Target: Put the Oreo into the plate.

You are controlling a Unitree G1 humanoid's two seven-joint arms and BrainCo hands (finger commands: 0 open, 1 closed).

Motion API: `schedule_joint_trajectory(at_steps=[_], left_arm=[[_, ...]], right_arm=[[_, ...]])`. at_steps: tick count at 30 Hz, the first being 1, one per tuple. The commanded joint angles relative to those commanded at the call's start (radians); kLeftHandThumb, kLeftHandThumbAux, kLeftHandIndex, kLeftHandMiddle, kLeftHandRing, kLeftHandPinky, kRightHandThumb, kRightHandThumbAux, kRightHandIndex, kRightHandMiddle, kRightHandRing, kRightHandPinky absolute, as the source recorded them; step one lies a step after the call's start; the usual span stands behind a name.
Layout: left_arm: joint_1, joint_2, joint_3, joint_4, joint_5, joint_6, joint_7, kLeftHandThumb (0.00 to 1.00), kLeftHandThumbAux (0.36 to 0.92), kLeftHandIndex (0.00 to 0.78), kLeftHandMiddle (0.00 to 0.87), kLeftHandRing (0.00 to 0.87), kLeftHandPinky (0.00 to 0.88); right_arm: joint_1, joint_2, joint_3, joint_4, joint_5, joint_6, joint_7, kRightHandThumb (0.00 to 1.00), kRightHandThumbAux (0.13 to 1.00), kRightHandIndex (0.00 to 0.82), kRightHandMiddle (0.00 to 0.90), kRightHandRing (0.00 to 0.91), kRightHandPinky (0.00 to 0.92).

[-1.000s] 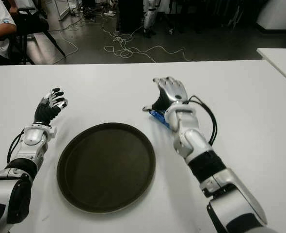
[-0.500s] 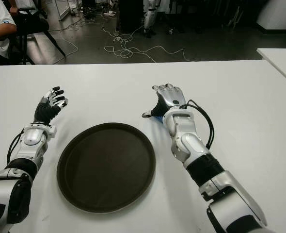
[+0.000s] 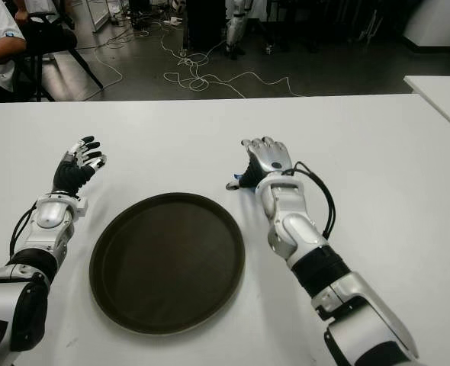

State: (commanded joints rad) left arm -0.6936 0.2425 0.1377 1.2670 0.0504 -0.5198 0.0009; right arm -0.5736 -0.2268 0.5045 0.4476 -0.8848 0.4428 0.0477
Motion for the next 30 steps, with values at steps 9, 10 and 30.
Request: schedule_joint_trajectory(at_steps=[9, 10, 30], left_arm=[[-0.003, 0.004, 0.000, 0.004, -0.001, 0.003, -0.001, 0.000, 0.672, 0.135, 0.175, 0.137, 0.108], [-0.002, 0.004, -0.001, 0.004, 0.000, 0.003, 0.000, 0.002, 0.673, 0.133, 0.174, 0.137, 0.108], [0.003, 0.006, -0.002, 0.001, 0.002, -0.007, 0.008, 0.002, 0.677, 0.136, 0.180, 0.141, 0.103]], right_arm=[[-0.046, 0.024, -0.003, 0.143, 0.016, -0.018, -0.048, 0.000, 0.572, 0.000, 0.000, 0.000, 0.000], [-0.048, 0.026, -0.003, 0.144, 0.015, -0.014, -0.046, 0.000, 0.572, 0.000, 0.000, 0.000, 0.000], [-0.083, 0.043, -0.008, 0.212, 0.029, 0.008, -0.047, 0.000, 0.587, 0.000, 0.000, 0.000, 0.001]])
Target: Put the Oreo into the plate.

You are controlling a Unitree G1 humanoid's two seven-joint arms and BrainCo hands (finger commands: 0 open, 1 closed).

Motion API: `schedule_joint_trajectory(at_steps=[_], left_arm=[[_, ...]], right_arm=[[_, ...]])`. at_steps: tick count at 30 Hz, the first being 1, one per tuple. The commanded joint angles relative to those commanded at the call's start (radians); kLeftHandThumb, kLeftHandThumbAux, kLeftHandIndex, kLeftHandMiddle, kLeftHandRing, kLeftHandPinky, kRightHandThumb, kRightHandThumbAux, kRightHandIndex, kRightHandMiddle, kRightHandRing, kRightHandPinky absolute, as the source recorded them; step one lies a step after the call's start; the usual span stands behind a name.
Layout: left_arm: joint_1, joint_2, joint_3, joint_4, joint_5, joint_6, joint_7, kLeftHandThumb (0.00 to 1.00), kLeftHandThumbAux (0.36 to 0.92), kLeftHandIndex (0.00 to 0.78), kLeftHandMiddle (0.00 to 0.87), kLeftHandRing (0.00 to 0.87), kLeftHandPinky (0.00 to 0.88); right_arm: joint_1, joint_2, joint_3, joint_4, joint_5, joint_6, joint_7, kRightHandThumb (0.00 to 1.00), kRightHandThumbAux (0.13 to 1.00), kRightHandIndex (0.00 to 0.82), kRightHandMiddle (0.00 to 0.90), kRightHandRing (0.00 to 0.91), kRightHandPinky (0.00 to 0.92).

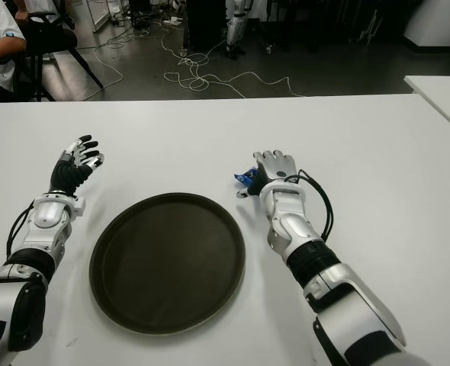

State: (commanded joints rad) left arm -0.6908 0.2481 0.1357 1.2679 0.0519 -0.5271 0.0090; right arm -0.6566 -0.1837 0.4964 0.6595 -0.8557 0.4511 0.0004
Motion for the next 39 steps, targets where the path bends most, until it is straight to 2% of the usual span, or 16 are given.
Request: schedule_joint_trajectory(at_steps=[7, 13, 23, 39], left_arm=[[0.000, 0.002, -0.003, 0.002, 0.005, 0.001, 0.008, 0.006, 0.668, 0.152, 0.189, 0.143, 0.101], [0.001, 0.000, -0.005, 0.001, 0.008, -0.007, 0.015, 0.017, 0.685, 0.147, 0.186, 0.140, 0.103], [0.000, 0.000, -0.005, 0.002, 0.013, -0.006, 0.010, 0.003, 0.670, 0.161, 0.197, 0.146, 0.106], [0.001, -0.001, -0.004, 0.000, 0.014, -0.009, 0.006, 0.001, 0.694, 0.144, 0.182, 0.139, 0.101]], right_arm=[[-0.026, 0.001, -0.001, 0.046, 0.015, 0.014, 0.010, 0.000, 0.594, 0.000, 0.000, 0.000, 0.004], [-0.040, -0.002, -0.002, 0.075, 0.026, 0.014, 0.008, 0.000, 0.594, 0.000, 0.000, 0.000, 0.023], [-0.049, -0.004, -0.008, 0.107, 0.039, -0.010, -0.017, 0.000, 0.601, 0.005, 0.000, 0.000, 0.029], [-0.059, -0.001, -0.009, 0.131, 0.064, -0.009, -0.026, 0.000, 0.610, 0.009, 0.000, 0.000, 0.032]])
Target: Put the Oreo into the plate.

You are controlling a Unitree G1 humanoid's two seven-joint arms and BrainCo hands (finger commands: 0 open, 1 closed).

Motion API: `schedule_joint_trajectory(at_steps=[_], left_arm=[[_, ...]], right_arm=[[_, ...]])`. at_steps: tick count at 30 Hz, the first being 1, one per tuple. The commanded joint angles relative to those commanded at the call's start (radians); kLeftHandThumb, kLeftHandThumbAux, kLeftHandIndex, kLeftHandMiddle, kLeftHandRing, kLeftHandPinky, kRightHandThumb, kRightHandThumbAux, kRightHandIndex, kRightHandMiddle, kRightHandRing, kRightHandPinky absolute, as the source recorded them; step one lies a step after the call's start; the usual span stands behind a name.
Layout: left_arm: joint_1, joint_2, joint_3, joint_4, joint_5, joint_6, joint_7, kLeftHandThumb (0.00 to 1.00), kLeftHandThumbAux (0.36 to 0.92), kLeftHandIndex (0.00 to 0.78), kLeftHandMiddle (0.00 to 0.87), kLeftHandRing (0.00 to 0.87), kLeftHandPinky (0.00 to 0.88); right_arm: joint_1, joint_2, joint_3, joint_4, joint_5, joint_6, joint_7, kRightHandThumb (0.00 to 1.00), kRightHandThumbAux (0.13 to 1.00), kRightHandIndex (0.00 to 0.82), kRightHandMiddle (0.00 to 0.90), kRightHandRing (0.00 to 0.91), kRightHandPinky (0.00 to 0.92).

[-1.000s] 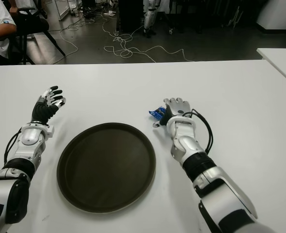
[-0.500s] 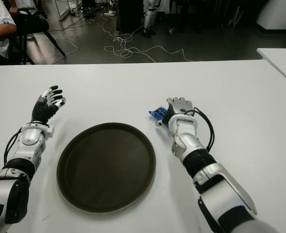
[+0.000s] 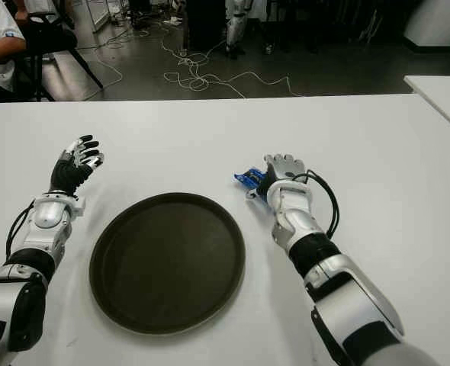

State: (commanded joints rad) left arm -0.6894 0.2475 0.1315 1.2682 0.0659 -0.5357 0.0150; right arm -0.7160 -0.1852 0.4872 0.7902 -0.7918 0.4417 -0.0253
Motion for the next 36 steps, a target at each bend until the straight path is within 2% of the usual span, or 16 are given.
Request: schedule_joint_trajectory(at_steps=[19, 31, 36], left_arm=[[-0.002, -0.004, -0.003, -0.001, 0.003, 0.008, 0.010, 0.000, 0.674, 0.152, 0.187, 0.140, 0.096], [0.000, -0.007, -0.004, -0.004, 0.002, 0.000, 0.001, 0.003, 0.672, 0.129, 0.170, 0.127, 0.088], [-0.001, -0.008, -0.004, -0.004, 0.001, 0.000, -0.001, 0.001, 0.692, 0.125, 0.168, 0.127, 0.089]], right_arm=[[-0.015, -0.002, -0.002, 0.061, 0.014, -0.037, -0.029, 0.000, 0.612, 0.018, 0.000, 0.024, 0.066], [-0.044, 0.014, -0.027, 0.198, 0.085, -0.159, -0.101, 0.000, 0.631, 0.032, 0.000, 0.029, 0.069], [-0.054, 0.022, -0.051, 0.236, 0.119, -0.194, -0.125, 0.000, 0.643, 0.043, 0.003, 0.037, 0.080]])
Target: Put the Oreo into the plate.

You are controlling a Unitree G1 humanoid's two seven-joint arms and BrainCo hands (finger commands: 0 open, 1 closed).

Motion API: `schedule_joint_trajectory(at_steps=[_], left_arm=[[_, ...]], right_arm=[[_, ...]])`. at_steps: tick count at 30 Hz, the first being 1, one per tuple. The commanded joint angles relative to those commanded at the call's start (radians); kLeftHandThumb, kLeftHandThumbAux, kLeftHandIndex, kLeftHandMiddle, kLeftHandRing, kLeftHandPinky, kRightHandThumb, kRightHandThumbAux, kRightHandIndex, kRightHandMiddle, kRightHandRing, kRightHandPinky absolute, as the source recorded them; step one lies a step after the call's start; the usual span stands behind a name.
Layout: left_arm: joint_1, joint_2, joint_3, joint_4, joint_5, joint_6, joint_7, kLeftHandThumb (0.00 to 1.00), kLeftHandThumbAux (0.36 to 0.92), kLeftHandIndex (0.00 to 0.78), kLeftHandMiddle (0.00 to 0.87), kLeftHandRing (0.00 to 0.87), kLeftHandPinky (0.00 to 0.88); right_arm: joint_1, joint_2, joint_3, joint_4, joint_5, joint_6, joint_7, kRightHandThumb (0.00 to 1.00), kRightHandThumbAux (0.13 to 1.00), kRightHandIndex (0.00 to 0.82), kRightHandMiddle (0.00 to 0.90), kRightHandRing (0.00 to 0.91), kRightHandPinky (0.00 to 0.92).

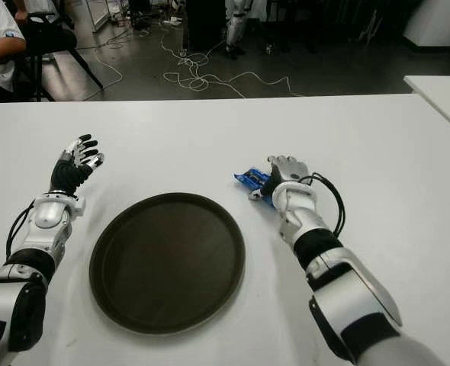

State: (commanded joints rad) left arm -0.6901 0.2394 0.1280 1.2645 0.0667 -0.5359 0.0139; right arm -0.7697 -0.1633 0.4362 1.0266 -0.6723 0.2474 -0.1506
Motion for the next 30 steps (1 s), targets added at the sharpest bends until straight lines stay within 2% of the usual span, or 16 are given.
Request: schedule_joint_trajectory(at_steps=[13, 24, 30], left_arm=[[-0.002, 0.001, -0.003, 0.003, 0.003, -0.002, -0.001, 0.000, 0.646, 0.128, 0.174, 0.141, 0.104], [0.000, -0.002, -0.007, -0.001, 0.006, -0.011, 0.008, 0.013, 0.645, 0.129, 0.170, 0.137, 0.103], [-0.002, -0.005, -0.003, 0.001, -0.001, -0.003, 0.008, 0.012, 0.659, 0.125, 0.164, 0.135, 0.105]], right_arm=[[-0.021, 0.002, -0.019, 0.097, 0.038, -0.095, -0.076, 0.000, 0.672, 0.060, 0.018, 0.036, 0.078], [-0.032, -0.004, -0.024, 0.146, 0.063, -0.165, -0.073, 0.000, 0.688, 0.067, 0.038, 0.052, 0.071], [-0.038, 0.000, -0.023, 0.168, 0.075, -0.174, -0.063, 0.000, 0.702, 0.069, 0.044, 0.055, 0.068]])
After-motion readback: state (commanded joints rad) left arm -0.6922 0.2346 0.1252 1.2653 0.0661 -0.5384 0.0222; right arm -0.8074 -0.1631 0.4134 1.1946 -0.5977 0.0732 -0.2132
